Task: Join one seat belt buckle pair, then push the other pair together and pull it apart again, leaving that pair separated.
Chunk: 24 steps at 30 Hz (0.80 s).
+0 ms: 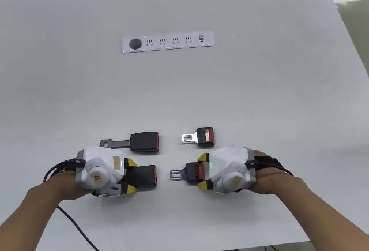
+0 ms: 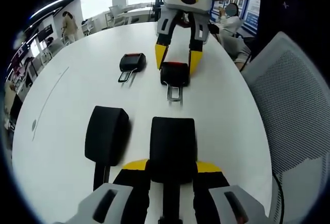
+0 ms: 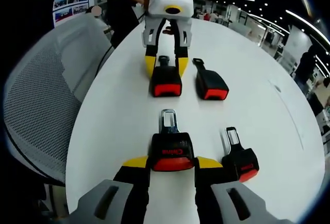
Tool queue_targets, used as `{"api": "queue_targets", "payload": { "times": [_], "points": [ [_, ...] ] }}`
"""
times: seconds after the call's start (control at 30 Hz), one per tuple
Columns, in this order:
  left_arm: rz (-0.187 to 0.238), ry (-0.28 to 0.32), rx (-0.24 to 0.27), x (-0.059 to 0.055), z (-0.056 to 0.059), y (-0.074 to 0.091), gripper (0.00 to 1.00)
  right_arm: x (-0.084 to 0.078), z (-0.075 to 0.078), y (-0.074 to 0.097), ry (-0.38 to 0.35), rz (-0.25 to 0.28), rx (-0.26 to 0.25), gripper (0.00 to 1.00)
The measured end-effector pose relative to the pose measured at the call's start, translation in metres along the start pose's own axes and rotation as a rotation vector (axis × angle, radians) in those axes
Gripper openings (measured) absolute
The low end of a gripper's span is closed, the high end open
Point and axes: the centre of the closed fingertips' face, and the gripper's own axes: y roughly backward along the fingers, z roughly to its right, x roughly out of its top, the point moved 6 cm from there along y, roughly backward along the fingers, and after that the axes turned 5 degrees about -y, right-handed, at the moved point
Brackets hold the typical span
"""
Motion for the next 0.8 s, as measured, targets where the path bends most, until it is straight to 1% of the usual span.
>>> {"api": "queue_targets", "payload": {
  "times": [0.23, 0.43, 0.8],
  "points": [
    [-0.01, -0.012, -0.005, 0.001, 0.0, 0.0, 0.33, 0.006, -0.002, -0.002, 0.002, 0.006, 0.004, 0.3],
    [-0.01, -0.01, -0.006, 0.001, 0.0, 0.0, 0.33, 0.01, -0.003, -0.004, 0.004, 0.009, 0.008, 0.3],
    [-0.009, -0.007, -0.006, -0.003, -0.001, -0.002, 0.33, 0.017, -0.004, -0.01, 0.008, 0.015, 0.008, 0.3]
  ]
}}
